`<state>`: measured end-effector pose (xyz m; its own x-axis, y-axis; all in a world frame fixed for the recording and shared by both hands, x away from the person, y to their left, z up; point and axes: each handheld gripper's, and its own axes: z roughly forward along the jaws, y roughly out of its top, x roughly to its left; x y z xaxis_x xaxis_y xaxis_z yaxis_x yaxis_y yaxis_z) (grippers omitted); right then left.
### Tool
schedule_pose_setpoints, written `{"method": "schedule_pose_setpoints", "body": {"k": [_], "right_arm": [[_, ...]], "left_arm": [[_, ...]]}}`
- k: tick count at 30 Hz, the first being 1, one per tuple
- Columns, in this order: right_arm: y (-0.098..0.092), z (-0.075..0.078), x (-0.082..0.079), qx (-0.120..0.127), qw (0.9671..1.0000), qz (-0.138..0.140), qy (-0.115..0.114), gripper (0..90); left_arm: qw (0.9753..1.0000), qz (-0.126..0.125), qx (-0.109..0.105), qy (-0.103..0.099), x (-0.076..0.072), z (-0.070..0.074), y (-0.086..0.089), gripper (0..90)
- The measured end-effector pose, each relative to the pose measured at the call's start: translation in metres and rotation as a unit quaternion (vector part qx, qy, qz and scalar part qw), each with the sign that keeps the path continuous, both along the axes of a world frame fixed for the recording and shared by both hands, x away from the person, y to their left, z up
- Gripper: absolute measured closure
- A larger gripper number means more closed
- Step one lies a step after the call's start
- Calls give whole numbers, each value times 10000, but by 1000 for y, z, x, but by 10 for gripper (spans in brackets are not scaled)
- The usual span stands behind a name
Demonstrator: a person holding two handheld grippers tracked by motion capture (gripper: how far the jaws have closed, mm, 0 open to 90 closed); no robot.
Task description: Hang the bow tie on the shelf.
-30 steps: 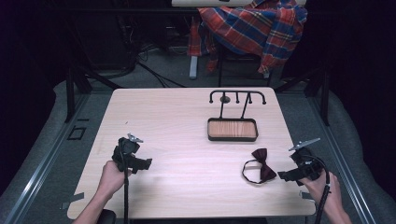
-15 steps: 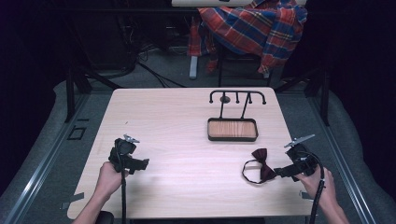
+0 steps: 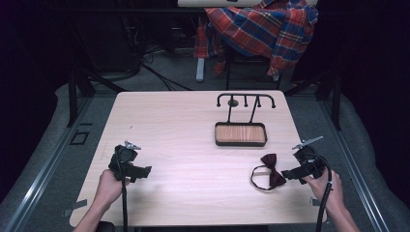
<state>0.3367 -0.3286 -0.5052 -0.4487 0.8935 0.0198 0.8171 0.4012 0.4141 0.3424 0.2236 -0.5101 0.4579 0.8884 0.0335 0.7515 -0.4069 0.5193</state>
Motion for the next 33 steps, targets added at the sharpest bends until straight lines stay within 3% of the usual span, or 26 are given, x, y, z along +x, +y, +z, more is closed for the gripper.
{"method": "schedule_pose_setpoints", "body": {"k": [4, 9, 10, 15, 22, 29, 31, 32, 33], "right_arm": [[4, -2, 5, -60, 10000, 5, 18, 152], [7, -8, 13, 150, 9999, -77, -15, 146], [9, -11, 17, 137, 9999, -15, 99, 145], [13, -16, 21, 105, 9997, 11, 214, 143], [18, -24, 28, -73, 9991, 100, 406, 82], [22, -30, 29, -172, 9990, 5, 404, 0], [24, -31, 29, -320, 9982, 122, 483, 0], [26, -32, 29, -456, 9971, 239, 555, 94], [27, -33, 29, -414, 9969, 313, 589, 168]], "left_arm": [[10000, -39, 64, 29, 0, -1, -3, 163], [9999, -88, 114, 17, -2, -1, -5, 163], [9999, -77, 126, 10, -2, -1, -5, 162], [9999, -32, 137, 64, -2, -3, -3, 163], [9999, -35, 132, 44, -4, -2, -2, 163], [9999, -18, 141, 77, -2, -4, -2, 164], [9999, -33, 149, 57, -3, -3, -3, 163], [9999, -61, 143, 39, -4, -2, -3, 163], [9999, -61, 143, 39, -4, -2, -3, 163]]}}
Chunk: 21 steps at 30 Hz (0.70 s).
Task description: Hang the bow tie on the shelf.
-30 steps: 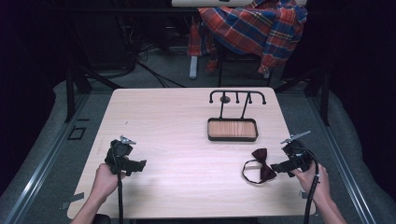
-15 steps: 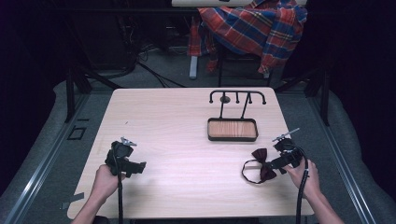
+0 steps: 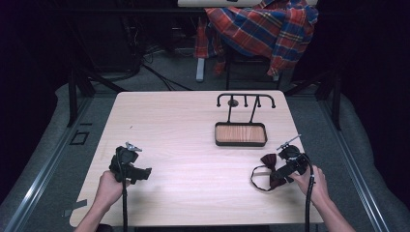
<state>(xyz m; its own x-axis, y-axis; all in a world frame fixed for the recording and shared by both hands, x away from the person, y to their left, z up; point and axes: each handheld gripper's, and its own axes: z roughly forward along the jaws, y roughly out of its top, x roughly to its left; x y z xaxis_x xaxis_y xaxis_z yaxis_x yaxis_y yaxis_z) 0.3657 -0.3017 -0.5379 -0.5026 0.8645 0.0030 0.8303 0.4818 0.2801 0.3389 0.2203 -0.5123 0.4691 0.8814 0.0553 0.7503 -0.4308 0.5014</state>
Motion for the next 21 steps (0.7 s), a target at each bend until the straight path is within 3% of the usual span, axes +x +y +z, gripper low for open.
{"method": "schedule_pose_setpoints", "body": {"k": [2, 4, 6, 7, 8, 10, 13, 17, 18, 21], "right_arm": [[1, 0, 0, 24, 10000, 72, 23, 161], [3, -1, 1, 141, 9998, 101, 13, 213], [4, -2, 1, 184, 9997, 138, 14, 292], [6, -4, 1, 273, 9995, 157, 3, 407], [6, -4, 1, 273, 9995, 157, 3, 407], [8, -4, -1, 143, 9995, 262, 110, 512], [9, -3, -2, 66, 9996, 253, 72, 607], [14, -4, -3, -14, 9998, 183, -31, 676], [14, -3, -3, -140, 9996, 233, 28, 697], [14, -3, -3, -148, 9997, 208, 14, 703]], "left_arm": [[10000, 10, -20, 0, 0, 0, 0, 163], [10000, 56, -32, 5, 1, -1, 1, 163], [10000, 75, -18, 34, 2, -2, 2, 163], [10000, 71, 1, 33, 3, -2, 2, 164], [10000, 66, 17, 31, 3, -2, 2, 164], [10000, 35, 21, 7, 2, -1, 1, 164], [10000, 27, 17, -14, 0, 1, 0, 164], [10000, 87, -6, -4, -1, 1, 2, 163], [9999, 114, -10, 7, 0, 0, 3, 163], [10000, 93, 28, 6, 0, 0, 2, 164]]}}
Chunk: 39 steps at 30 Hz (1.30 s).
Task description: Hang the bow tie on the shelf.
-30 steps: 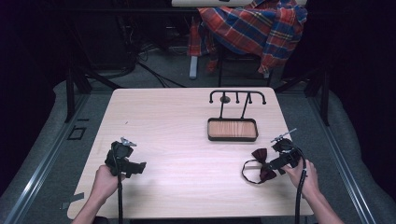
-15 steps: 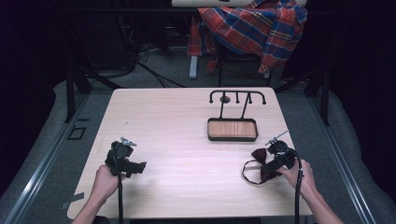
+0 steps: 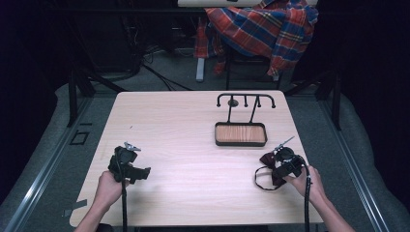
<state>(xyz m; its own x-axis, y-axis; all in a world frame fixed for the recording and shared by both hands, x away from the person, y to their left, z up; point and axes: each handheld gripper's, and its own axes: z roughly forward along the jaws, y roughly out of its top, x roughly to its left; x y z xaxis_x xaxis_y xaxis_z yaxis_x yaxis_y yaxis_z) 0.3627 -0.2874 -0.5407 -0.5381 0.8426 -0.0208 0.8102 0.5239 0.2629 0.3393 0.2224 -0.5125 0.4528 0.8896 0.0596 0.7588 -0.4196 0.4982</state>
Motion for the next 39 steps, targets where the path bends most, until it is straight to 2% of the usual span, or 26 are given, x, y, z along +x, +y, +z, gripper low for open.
{"method": "schedule_pose_setpoints", "body": {"k": [3, 4, 7, 8, 12, 17, 18, 21, 24, 25, 27, 28, 31, 34, 36, 37, 39], "right_arm": [[2, -2, -2, 15, 9999, -93, -34, 697], [2, 0, -2, -140, 9999, -9, 6, 698], [4, -1, -2, -113, 9999, -54, -14, 699], [4, -1, -1, -176, 9998, -1, 11, 703], [2, 0, -1, -62, 10000, -29, 44, 738], [3, 1, -4, -96, 10000, -10, -20, 753], [3, 2, -4, -140, 9999, 12, -57, 754], [5, 3, -5, 18, 9997, -53, -240, 755], [4, 11, -4, -81, 9996, 101, -244, 755], [4, 11, -6, 40, 9993, 9, -369, 755], [4, 14, -7, 8, 9993, 11, -377, 755], [1, 18, -9, 86, 9989, -30, -463, 755], [-1, 21, -10, 224, 9985, -109, -490, 755], [-4, 23, -9, 289, 9978, -175, -577, 754], [-7, 24, -7, 240, 9975, -200, -631, 755], [-7, 25, -7, 349, 9970, -258, -639, 755], [-9, 27, -8, 292, 9966, -303, -704, 756]], "left_arm": [[10000, -34, 4, -43, -3, 2, -2, 164], [10000, -61, 5, -54, -4, 3, -2, 163], [10000, -26, -19, -47, -4, 2, -1, 163], [10000, -2, -24, -30, -3, 1, 0, 162], [10000, 17, 17, 0, 0, 0, 1, 164], [9999, -82, 9, -79, -5, 4, -2, 162], [9999, -73, -13, -96, -6, 4, -2, 162], [10000, -12, -20, -50, -4, 2, 0, 162], [10000, -6, 11, -53, -3, 1, 1, 164], [10000, -22, 5, -55, -4, 2, 1, 164], [10000, -52, 13, -64, -4, 2, 0, 164], [9999, -64, -5, -96, -6, 3, 0, 163], [9999, -52, -27, -95, -6, 3, 0, 162], [10000, -6, 14, -42, -3, 1, 2, 163], [10000, -3, 40, -47, -2, 0, 2, 164], [10000, -4, 36, -59, -3, 0, 1, 164], [10000, -33, 24, -65, -5, 2, 1, 164]]}}
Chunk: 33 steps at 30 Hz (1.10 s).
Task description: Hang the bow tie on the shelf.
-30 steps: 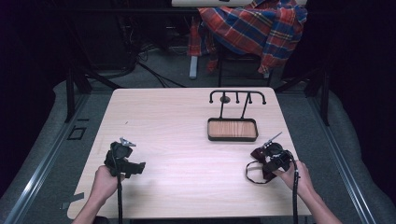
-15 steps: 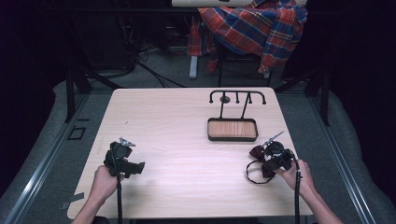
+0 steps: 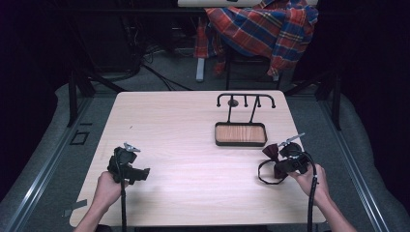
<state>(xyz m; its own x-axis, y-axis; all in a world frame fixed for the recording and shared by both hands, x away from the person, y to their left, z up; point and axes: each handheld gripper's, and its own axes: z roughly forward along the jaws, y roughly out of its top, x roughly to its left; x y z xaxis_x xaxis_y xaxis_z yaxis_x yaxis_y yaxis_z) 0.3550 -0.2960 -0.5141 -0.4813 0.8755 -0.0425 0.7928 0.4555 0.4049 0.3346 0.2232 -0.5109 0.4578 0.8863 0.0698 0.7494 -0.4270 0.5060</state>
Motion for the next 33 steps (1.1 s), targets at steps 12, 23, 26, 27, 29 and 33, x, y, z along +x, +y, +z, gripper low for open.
{"method": "schedule_pose_setpoints", "body": {"k": [12, 23, 26, 27, 29, 33], "right_arm": [[-2, 9, 2, -1, 9989, -186, -422, 756], [-10, 13, 17, 43, 9958, -526, -743, 756], [-12, 17, 21, 97, 9947, -602, -830, 755], [-12, 17, 22, 127, 9944, -615, -852, 756], [-13, 16, 27, 78, 9939, -661, -884, 756], [-14, 15, 32, 63, 9934, -715, -895, 756]], "left_arm": [[10000, -38, 30, 37, 3, -2, -1, 164], [9999, 130, 54, -50, 4, -1, 0, 164], [9999, 129, 31, -87, 2, 1, 1, 162], [9998, 160, -11, -73, 2, 1, 2, 162], [9996, 259, 18, -81, 4, 0, 5, 162], [9995, 307, -17, -107, 5, 0, 5, 164]]}}
